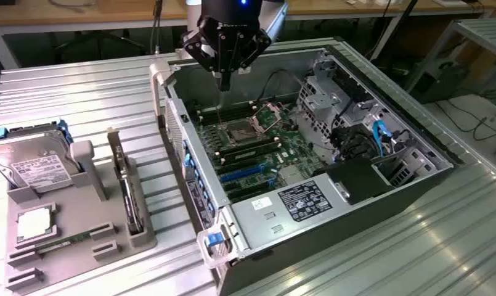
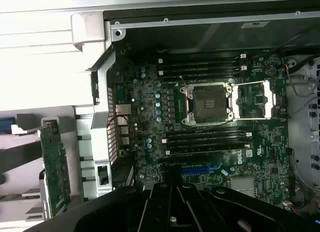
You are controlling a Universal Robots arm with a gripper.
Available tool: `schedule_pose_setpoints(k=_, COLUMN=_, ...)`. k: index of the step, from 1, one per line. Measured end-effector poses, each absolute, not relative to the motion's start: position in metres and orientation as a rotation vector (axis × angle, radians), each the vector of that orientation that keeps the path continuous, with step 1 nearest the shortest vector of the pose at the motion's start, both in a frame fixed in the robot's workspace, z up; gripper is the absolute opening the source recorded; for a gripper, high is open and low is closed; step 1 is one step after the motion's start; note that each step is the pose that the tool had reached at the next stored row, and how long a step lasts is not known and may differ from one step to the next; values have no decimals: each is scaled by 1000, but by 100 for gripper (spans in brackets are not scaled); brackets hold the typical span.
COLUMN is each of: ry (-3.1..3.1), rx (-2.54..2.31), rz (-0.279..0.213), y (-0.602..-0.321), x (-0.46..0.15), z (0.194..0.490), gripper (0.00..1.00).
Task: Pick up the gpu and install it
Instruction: 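Reach for the gpu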
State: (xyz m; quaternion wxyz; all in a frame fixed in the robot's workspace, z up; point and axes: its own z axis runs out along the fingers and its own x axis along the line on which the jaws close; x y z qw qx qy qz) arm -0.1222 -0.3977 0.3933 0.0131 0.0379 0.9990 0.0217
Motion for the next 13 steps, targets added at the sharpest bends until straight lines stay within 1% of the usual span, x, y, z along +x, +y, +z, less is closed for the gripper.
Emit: schedule_pose_setpoints(k=13, ry=3113, rx=118, rz=68, y=-398, x=-154, z=393, gripper=11)
